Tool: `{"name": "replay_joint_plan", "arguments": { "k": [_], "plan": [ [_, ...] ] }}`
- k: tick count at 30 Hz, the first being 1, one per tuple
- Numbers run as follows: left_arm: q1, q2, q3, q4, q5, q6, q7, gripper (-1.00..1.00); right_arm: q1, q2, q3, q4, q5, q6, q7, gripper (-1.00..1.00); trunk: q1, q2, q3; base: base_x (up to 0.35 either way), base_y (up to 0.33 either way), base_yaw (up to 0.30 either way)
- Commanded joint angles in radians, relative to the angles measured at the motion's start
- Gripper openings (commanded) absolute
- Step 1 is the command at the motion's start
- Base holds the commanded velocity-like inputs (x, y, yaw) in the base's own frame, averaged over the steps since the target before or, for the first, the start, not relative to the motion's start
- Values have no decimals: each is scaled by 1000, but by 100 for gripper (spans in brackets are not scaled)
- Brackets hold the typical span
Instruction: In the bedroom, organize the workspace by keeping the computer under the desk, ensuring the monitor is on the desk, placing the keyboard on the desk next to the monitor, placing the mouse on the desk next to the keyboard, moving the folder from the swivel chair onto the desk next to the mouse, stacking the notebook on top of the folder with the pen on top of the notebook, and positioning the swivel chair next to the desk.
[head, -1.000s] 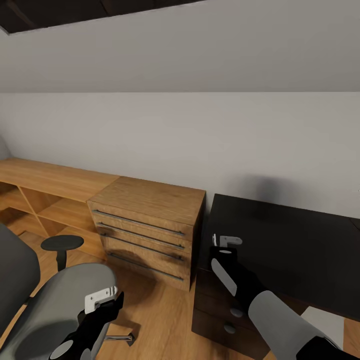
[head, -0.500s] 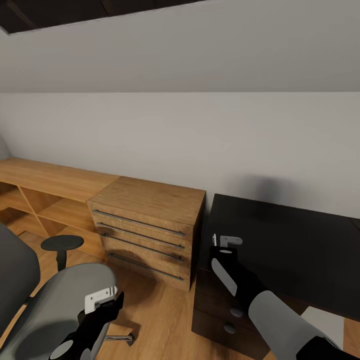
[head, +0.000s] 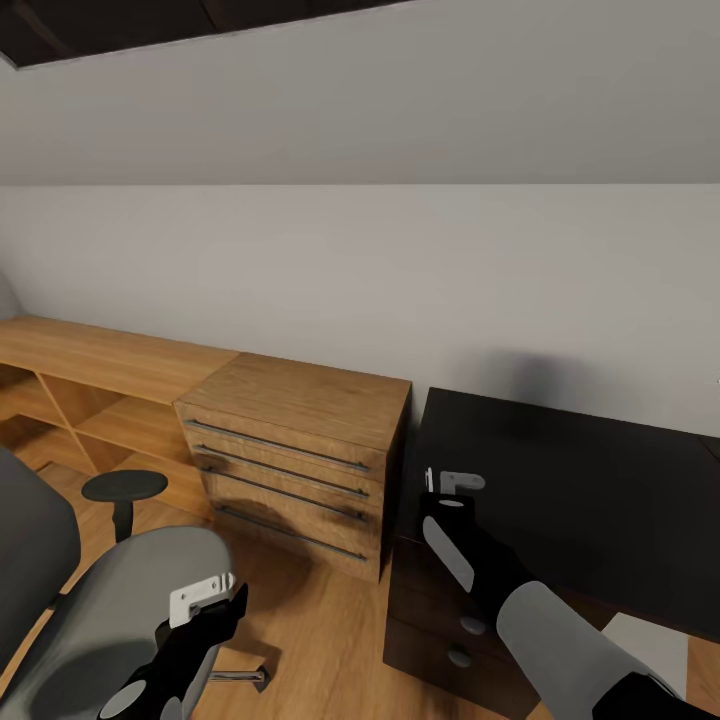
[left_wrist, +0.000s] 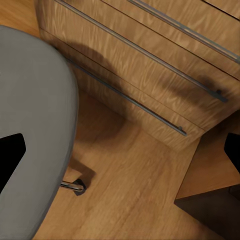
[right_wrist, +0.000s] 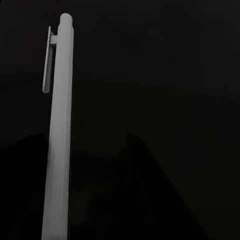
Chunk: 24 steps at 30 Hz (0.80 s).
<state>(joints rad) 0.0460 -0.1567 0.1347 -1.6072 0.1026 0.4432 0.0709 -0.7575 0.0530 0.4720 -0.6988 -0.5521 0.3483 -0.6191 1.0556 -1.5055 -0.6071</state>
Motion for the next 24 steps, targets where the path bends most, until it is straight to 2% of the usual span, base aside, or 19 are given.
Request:
{"name": "replay_joint_plan", "arguments": {
  "k": [1,2,5,13,19,24],
  "plan": [
    [0,0,0,-2,11,5,6,100,0,0,4,0,-26,15,-7,-100,0,0,-1,0,0,0],
    [0,0,1,-2,11,5,6,100,0,1,6,0,-50,15,-6,-100,0,0,-1,0,0,0],
    [0,0,2,-2,11,5,6,100,0,2,6,-1,-59,15,-5,-100,0,0,-1,0,0,0],
    [0,0,2,-2,11,5,6,100,0,1,7,-15,-63,17,-5,-100,0,0,-1,0,0,0],
    [0,0,2,-2,11,5,6,100,0,0,5,-48,-63,57,-5,-100,0,0,-1,0,0,0],
    [0,0,2,-2,11,5,6,100,0,-1,4,-51,-63,62,-5,-100,0,0,-1,0,0,0]
  ]
}}
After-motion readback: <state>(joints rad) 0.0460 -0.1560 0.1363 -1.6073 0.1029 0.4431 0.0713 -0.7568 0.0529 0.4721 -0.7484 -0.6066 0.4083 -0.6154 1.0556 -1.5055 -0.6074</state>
